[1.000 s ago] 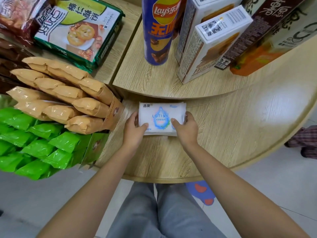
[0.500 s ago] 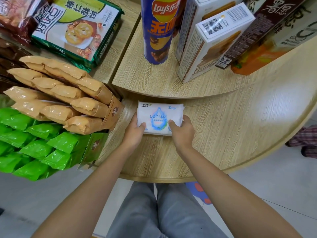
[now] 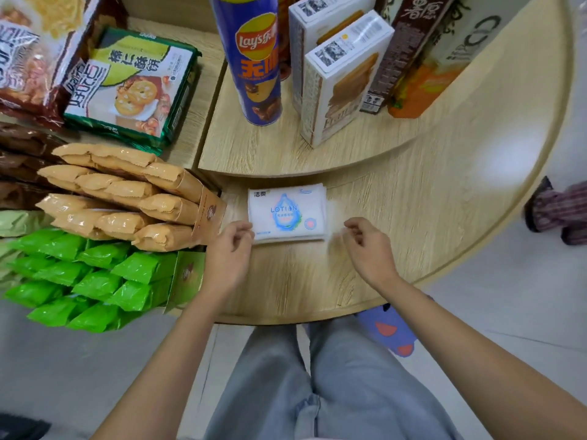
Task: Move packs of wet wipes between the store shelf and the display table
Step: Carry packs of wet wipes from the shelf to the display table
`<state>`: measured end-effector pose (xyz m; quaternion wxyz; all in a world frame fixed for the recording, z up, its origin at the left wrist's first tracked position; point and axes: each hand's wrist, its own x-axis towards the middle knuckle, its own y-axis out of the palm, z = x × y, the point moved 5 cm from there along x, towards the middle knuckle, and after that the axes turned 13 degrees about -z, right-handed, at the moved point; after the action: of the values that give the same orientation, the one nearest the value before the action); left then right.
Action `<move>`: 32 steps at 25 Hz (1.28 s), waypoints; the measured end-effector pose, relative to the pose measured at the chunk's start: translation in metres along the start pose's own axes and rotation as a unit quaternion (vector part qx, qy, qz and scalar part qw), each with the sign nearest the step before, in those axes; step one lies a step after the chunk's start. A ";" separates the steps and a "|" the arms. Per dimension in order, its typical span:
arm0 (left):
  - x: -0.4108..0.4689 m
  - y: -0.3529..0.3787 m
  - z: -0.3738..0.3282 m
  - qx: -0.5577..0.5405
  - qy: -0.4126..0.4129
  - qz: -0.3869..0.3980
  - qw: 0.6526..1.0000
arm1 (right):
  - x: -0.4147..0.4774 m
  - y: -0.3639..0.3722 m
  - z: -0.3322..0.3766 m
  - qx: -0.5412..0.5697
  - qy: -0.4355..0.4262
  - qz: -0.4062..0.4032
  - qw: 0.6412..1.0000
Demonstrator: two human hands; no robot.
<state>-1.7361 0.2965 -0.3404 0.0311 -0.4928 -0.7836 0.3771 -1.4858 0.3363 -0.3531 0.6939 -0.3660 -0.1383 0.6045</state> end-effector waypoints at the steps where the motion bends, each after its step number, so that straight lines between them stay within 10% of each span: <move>1: -0.010 0.001 0.000 0.032 0.029 0.034 0.998 | -0.011 -0.007 -0.003 -0.032 -0.032 0.021 0.999; 4: -0.047 0.025 0.002 0.156 0.165 0.190 0.955 | -0.060 -0.034 -0.020 -0.127 -0.077 0.040 0.988; 8: -0.108 0.070 -0.020 0.263 0.377 0.369 0.808 | -0.153 -0.069 -0.066 -0.146 0.025 -0.007 0.989; 12: -0.184 0.130 -0.057 0.300 0.541 0.446 0.647 | -0.265 -0.091 -0.146 -0.120 0.191 -0.072 0.971; 19: -0.373 0.254 -0.118 0.288 0.660 0.499 0.482 | -0.431 -0.144 -0.273 -0.031 0.408 -0.224 0.885; 32: -0.631 0.429 -0.092 0.330 0.642 0.561 0.406 | -0.484 -0.433 -0.496 -0.021 0.418 -0.363 0.832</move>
<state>-1.0524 -0.0556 -0.3378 0.4668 -0.8711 0.1026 0.1129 -0.9635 -0.2882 -0.2841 0.8474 -0.5216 0.0294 0.0951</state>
